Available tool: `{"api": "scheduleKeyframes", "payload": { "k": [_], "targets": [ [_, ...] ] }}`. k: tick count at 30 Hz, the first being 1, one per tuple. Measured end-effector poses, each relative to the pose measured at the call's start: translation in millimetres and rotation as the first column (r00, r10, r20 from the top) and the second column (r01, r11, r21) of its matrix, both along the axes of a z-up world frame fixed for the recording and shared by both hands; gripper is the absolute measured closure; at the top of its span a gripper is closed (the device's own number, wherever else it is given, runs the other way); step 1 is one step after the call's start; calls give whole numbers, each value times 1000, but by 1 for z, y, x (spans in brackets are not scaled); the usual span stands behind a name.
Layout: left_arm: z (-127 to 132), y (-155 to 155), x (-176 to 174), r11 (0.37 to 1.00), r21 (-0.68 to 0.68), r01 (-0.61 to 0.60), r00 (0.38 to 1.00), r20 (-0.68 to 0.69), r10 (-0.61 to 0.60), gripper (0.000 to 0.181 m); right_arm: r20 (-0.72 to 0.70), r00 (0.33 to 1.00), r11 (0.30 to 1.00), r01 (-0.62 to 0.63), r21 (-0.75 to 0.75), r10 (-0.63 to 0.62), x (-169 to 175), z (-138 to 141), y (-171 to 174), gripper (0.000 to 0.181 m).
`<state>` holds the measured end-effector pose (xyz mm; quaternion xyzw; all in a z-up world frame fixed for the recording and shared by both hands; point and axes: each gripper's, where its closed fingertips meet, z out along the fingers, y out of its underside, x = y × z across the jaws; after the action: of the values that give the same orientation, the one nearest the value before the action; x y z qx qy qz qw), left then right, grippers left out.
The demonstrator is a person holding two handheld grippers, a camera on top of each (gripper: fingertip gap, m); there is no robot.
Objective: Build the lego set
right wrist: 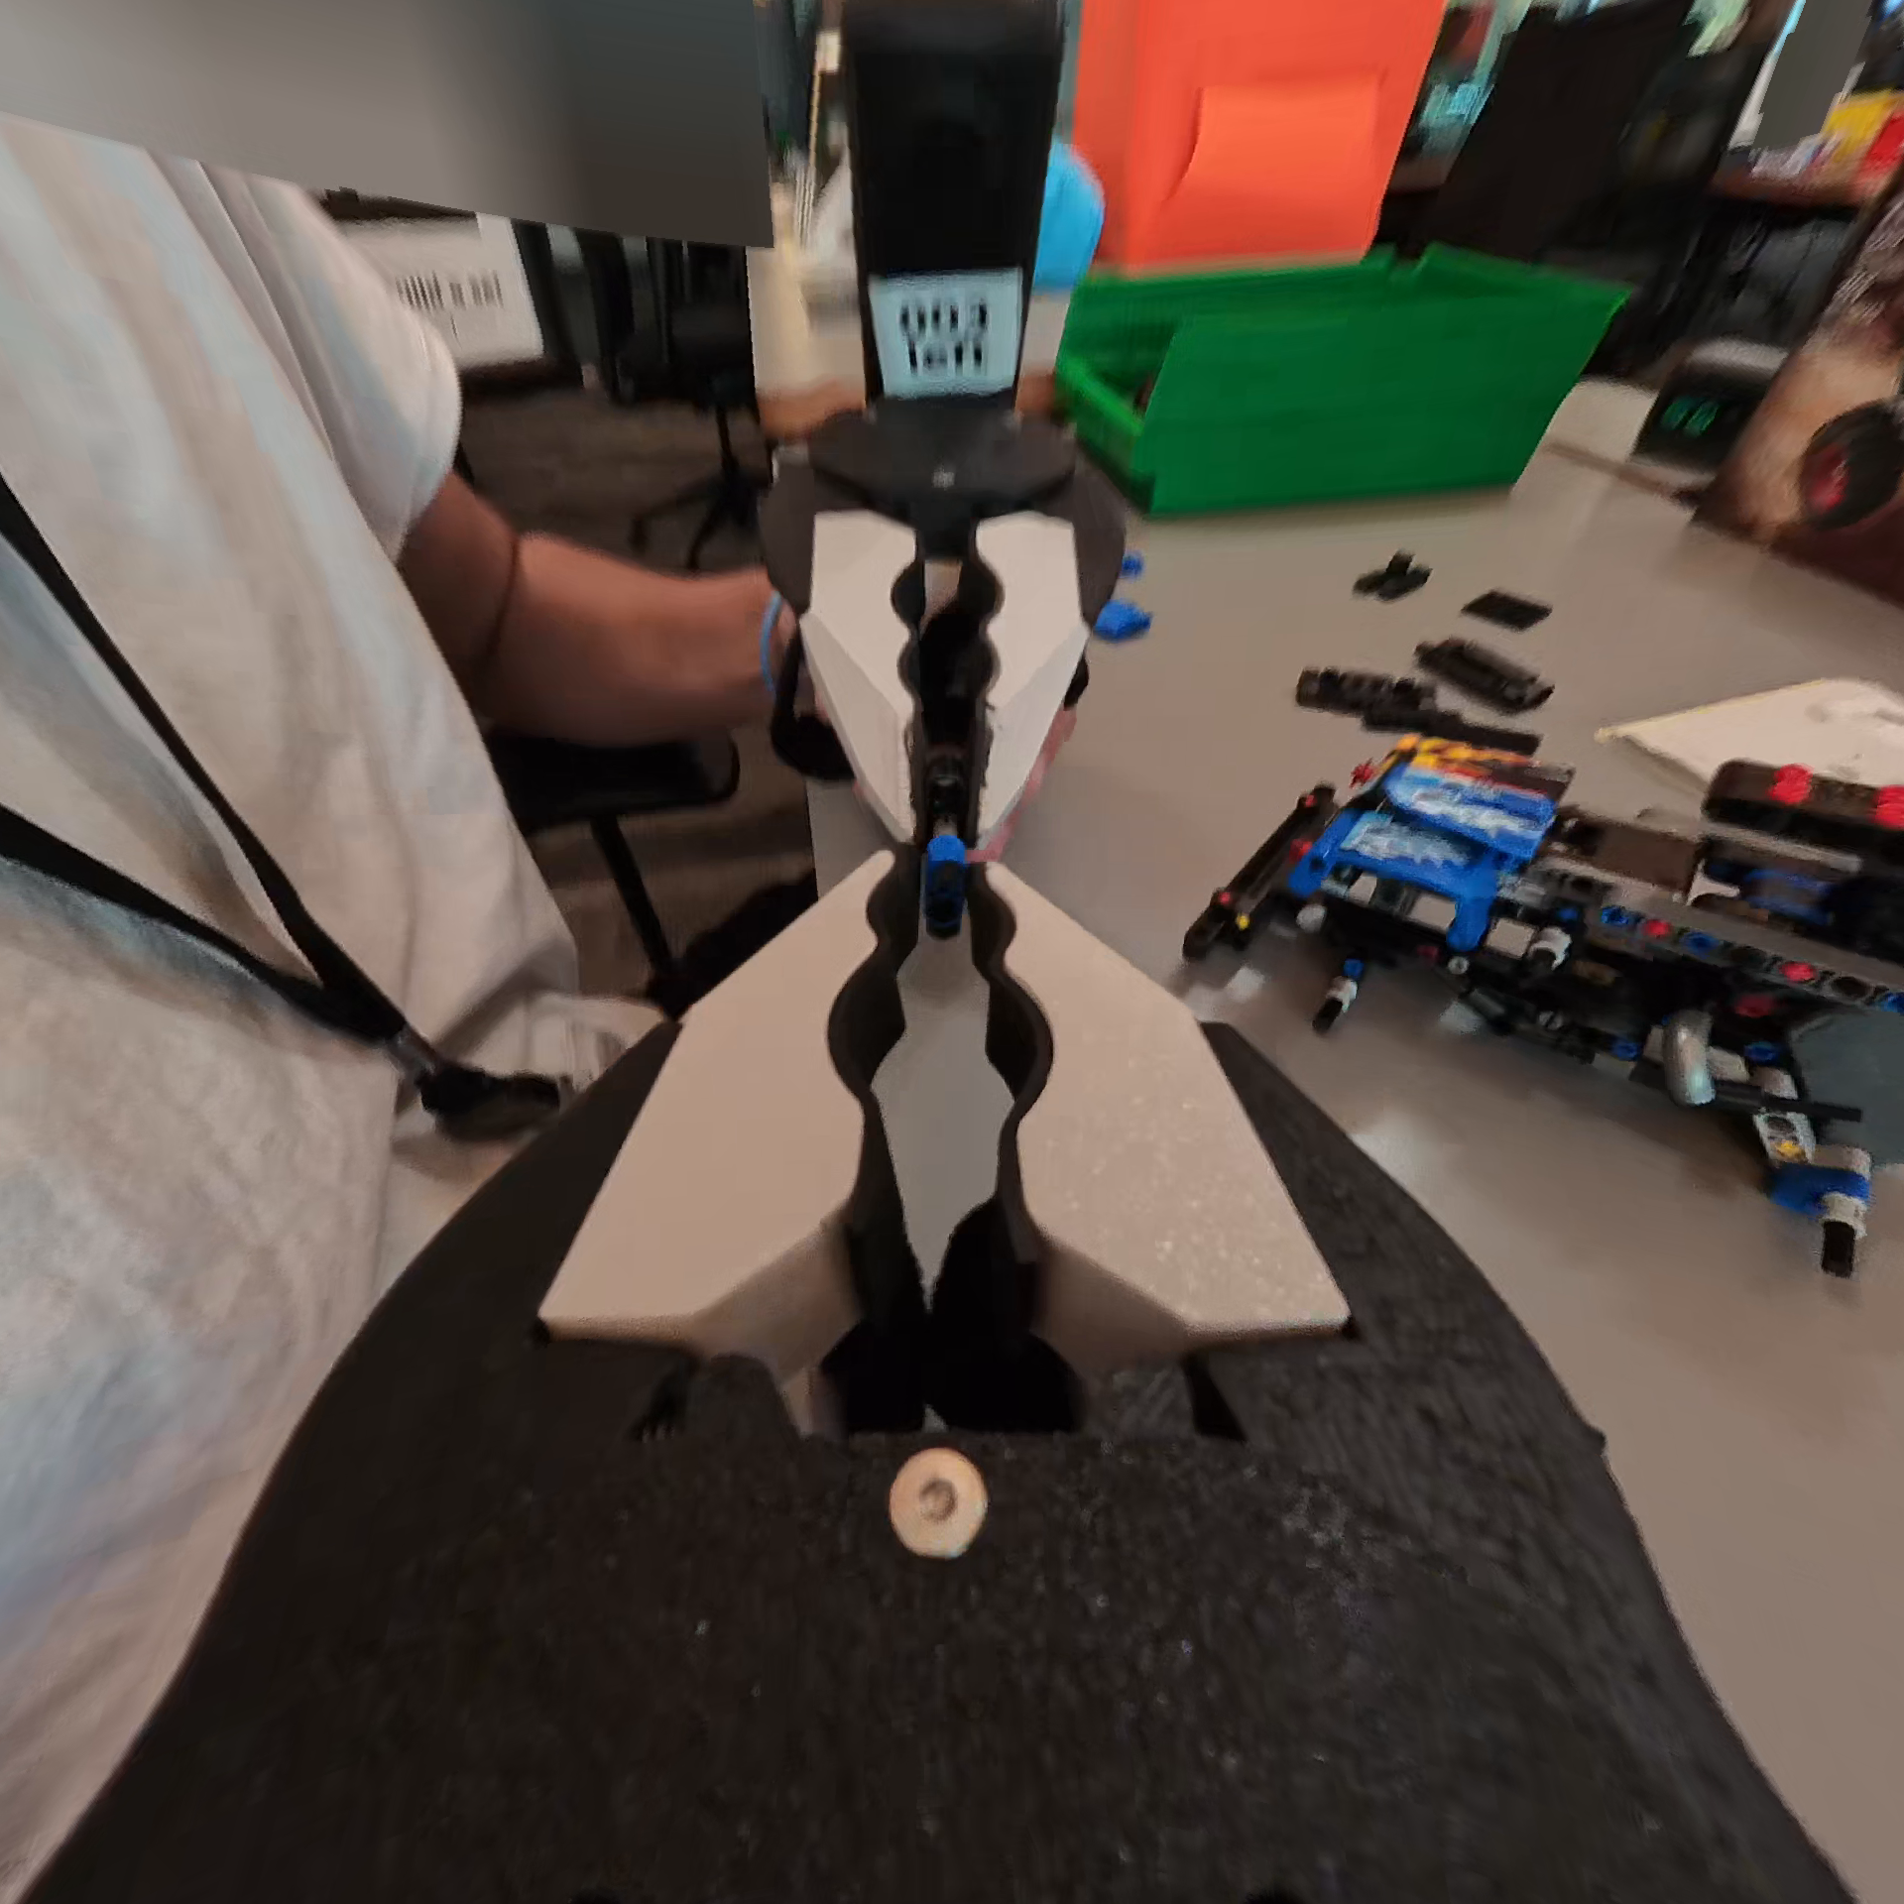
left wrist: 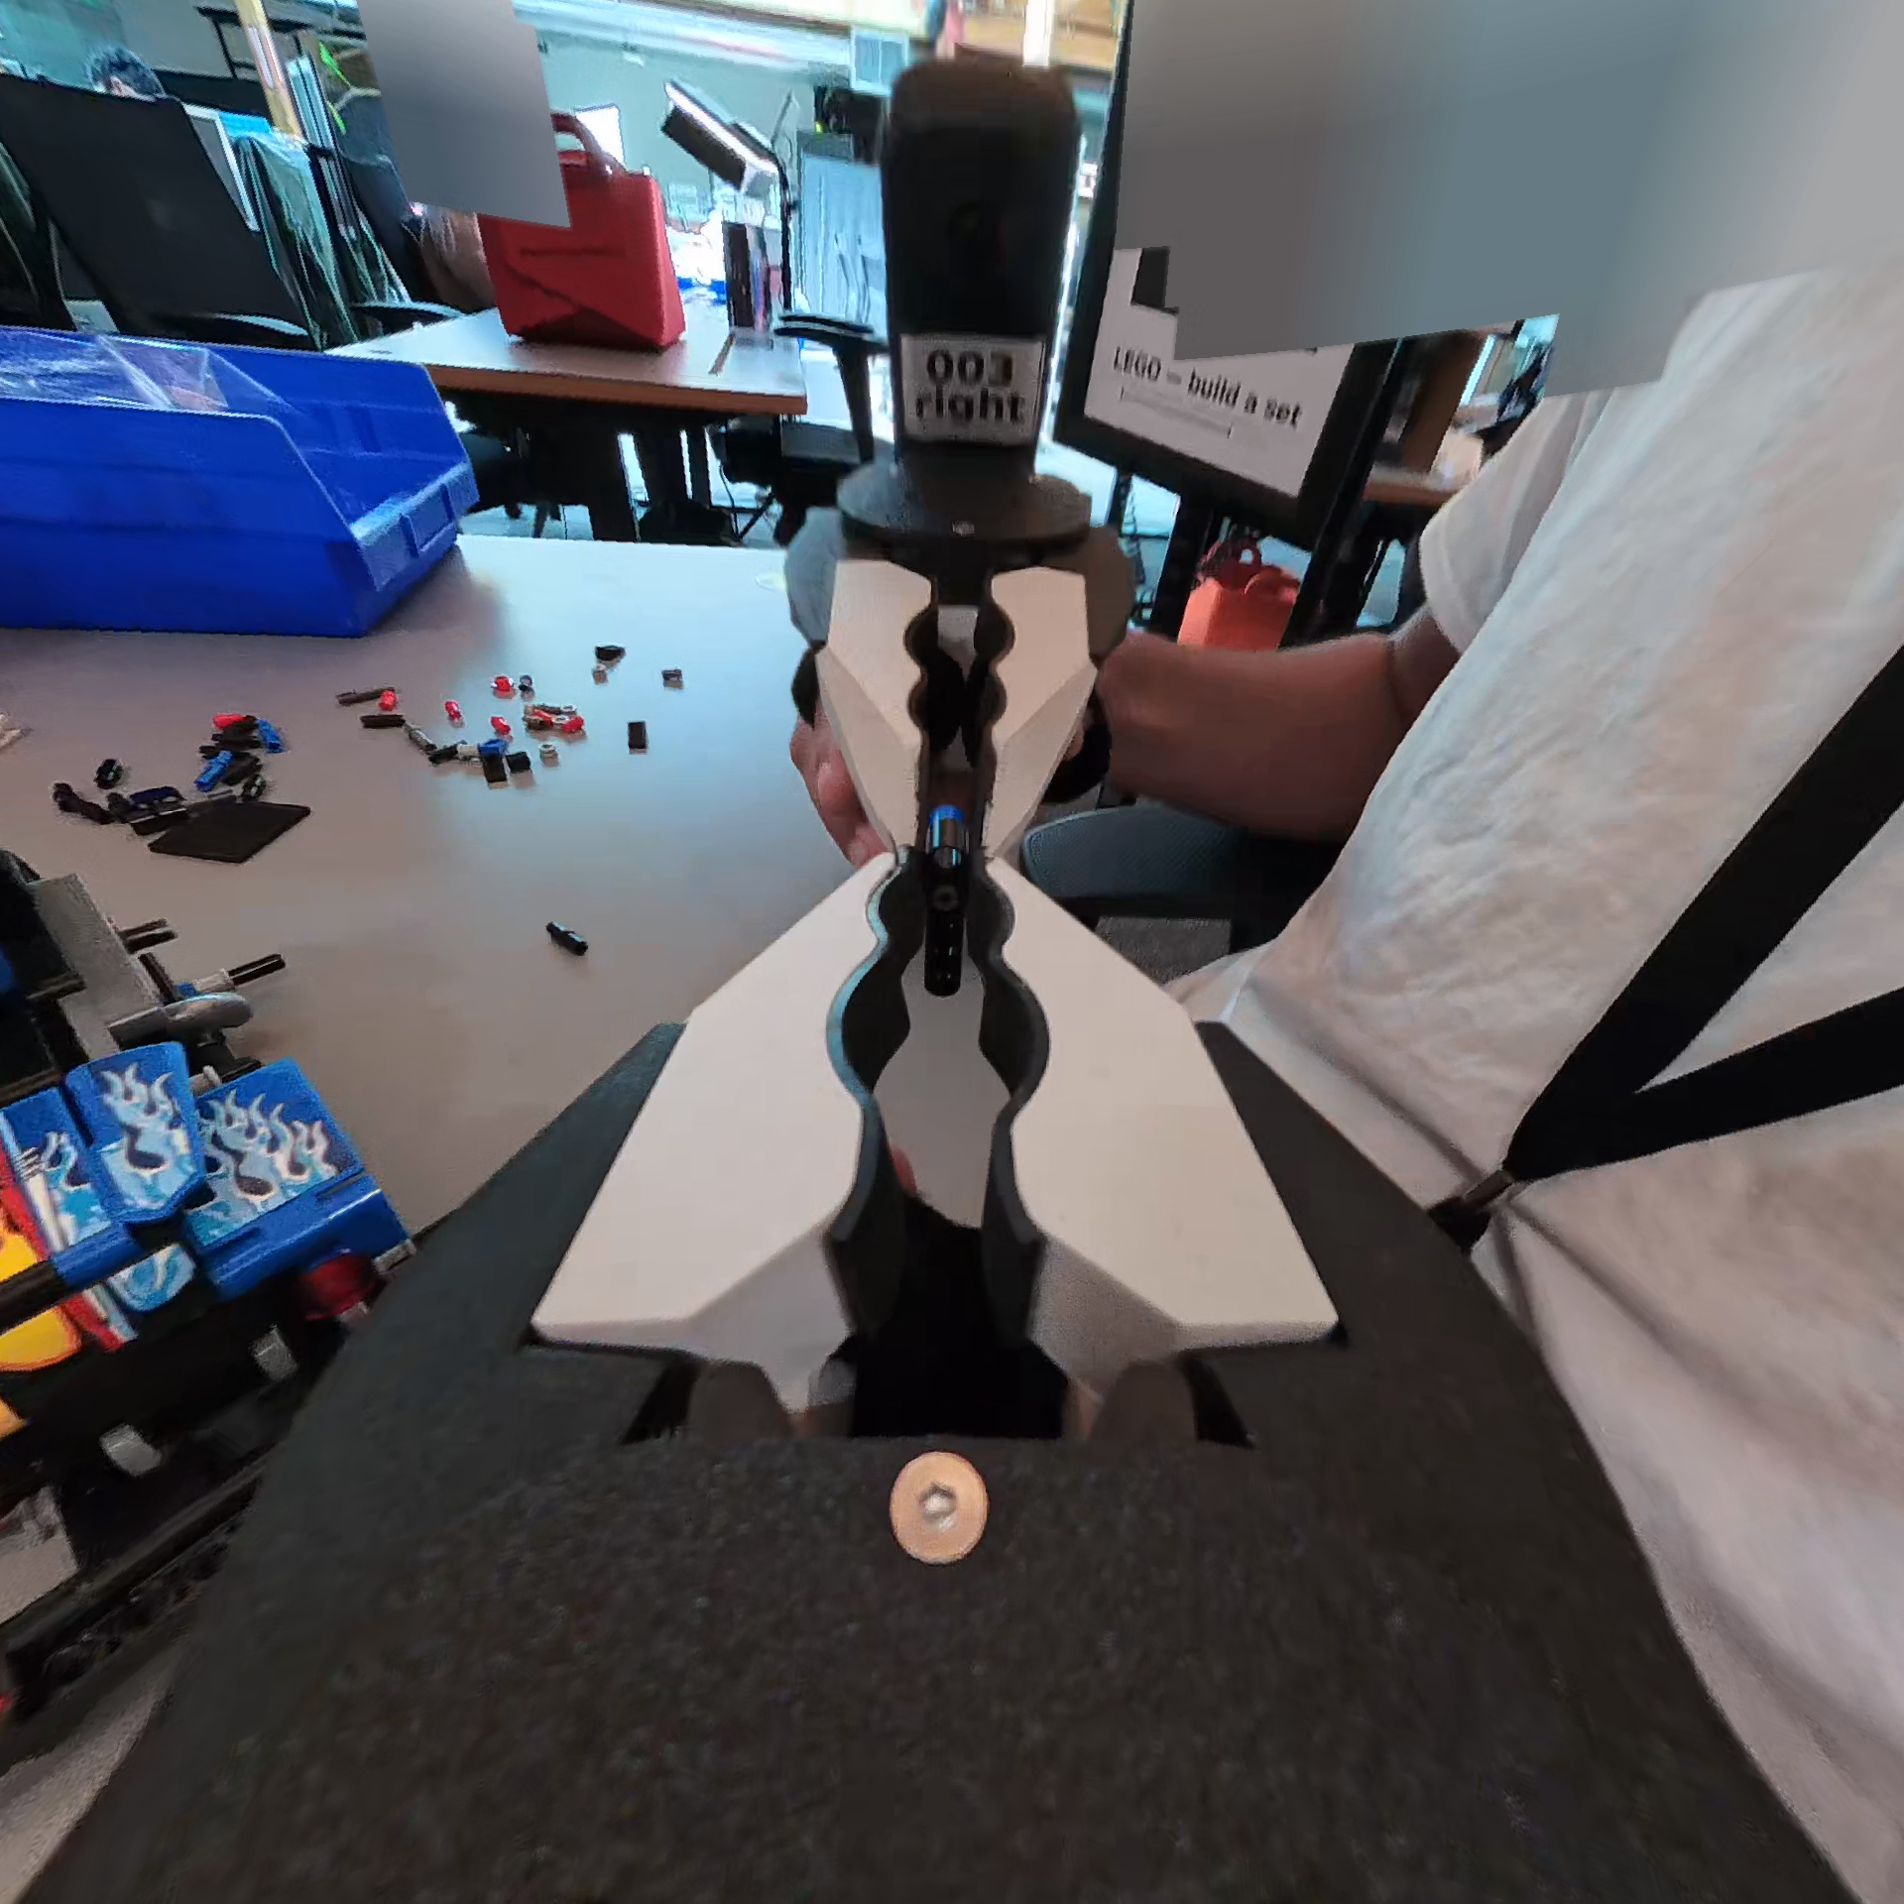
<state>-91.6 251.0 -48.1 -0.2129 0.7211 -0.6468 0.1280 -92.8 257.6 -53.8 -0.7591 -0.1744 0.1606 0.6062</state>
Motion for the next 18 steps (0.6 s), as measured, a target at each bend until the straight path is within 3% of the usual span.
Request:
{"api": "scheduleKeyframes", "payload": {
  "k": [5,18],
  "targets": [
    [7,1,4,997,-76,-3,999,-32,0,176,-132,991,998,15,57,-7,2,3,6,175],
    [10,3,4,994,-106,-3,999,-33,-1,176,-255,965,995,-39,95,62,3,14,4,173]
  ]
}}
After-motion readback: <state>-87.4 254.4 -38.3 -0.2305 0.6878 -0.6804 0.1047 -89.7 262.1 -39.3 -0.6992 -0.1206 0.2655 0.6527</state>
